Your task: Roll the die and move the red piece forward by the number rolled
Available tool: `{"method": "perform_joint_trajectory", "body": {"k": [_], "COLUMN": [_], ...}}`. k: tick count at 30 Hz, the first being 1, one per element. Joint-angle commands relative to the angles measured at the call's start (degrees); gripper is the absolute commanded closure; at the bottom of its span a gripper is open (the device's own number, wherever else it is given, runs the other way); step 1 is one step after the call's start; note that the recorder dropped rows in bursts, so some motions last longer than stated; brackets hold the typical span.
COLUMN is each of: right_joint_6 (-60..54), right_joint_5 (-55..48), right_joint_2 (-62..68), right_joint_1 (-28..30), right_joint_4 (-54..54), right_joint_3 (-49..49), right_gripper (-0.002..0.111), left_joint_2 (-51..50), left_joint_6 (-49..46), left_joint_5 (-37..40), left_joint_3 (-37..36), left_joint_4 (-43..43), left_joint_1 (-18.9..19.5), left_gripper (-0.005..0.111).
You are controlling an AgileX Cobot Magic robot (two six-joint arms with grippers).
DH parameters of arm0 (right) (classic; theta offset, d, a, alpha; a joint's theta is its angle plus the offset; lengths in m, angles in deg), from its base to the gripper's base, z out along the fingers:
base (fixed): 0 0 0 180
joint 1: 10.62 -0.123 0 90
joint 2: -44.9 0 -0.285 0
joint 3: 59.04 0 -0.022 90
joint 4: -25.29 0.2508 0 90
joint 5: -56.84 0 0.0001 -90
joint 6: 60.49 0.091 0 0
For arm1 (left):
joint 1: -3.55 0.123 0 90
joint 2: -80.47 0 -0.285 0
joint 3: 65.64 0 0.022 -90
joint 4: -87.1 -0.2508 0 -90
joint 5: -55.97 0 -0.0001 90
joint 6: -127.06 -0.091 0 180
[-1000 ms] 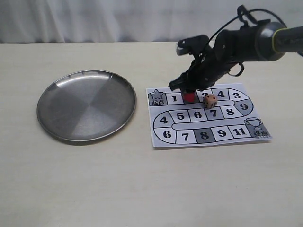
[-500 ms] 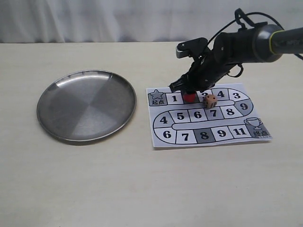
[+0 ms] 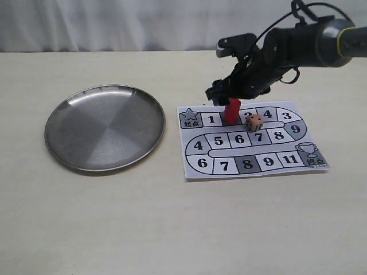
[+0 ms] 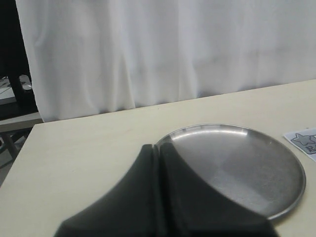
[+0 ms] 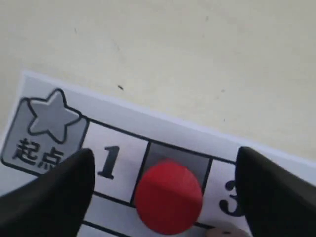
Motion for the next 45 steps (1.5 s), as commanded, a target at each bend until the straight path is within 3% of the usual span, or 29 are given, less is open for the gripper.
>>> {"method": "perform_joint_trajectory", "body": {"k": [1, 3, 5, 8, 9, 14, 24, 35, 45], "right_joint_6": [0.3, 0.3, 0.0, -0.2, -0.2, -0.2, 1.5, 0.8, -4.5], "right_joint_5": [0.8, -0.2, -1.6, -0.6, 0.4, 12.3, 37.6, 37.9, 22.0], "right_joint_2": [-6.9, -11.1, -18.4, -25.7, -28.0, -42.4, -72.4, -97.8, -111.4], "right_joint_1": [0.6, 1.0, 1.7, 1.9, 2.1, 2.1, 1.9, 1.9, 1.9], "right_joint_4": [0.0, 0.0, 0.0, 0.0, 0.0, 0.2, 7.2, 7.7, 7.7], "right_joint_3": [-0.3, -0.3, -0.2, 2.3, 3.6, 16.5, 53.8, 74.2, 77.0], "right_gripper": [0.033, 0.039, 0.067, 0.1, 0.103, 0.104, 0.104, 0.104, 0.104], "left_joint_2": [0.1, 0.1, 0.1, 0.1, 0.1, 0.1, 0.1, 0.1, 0.1], "left_joint_6": [0.1, 0.1, 0.1, 0.1, 0.1, 0.1, 0.1, 0.1, 0.1], "left_joint_5": [-0.5, -0.5, -0.5, -0.5, -0.5, -0.5, -0.5, -0.5, -0.5], "left_joint_3": [-0.1, -0.1, -0.1, -0.1, -0.1, -0.1, -0.1, -0.1, -0.1], "left_joint_4": [0.0, 0.0, 0.0, 0.0, 0.0, 0.0, 0.0, 0.0, 0.0], "left_joint_1": [-0.5, -0.5, -0.5, -0.5, -0.5, -0.5, -0.5, -0.5, -0.5], "left_gripper": [0.107, 0.107, 0.107, 0.107, 0.107, 0.107, 0.107, 0.107, 0.107]}}
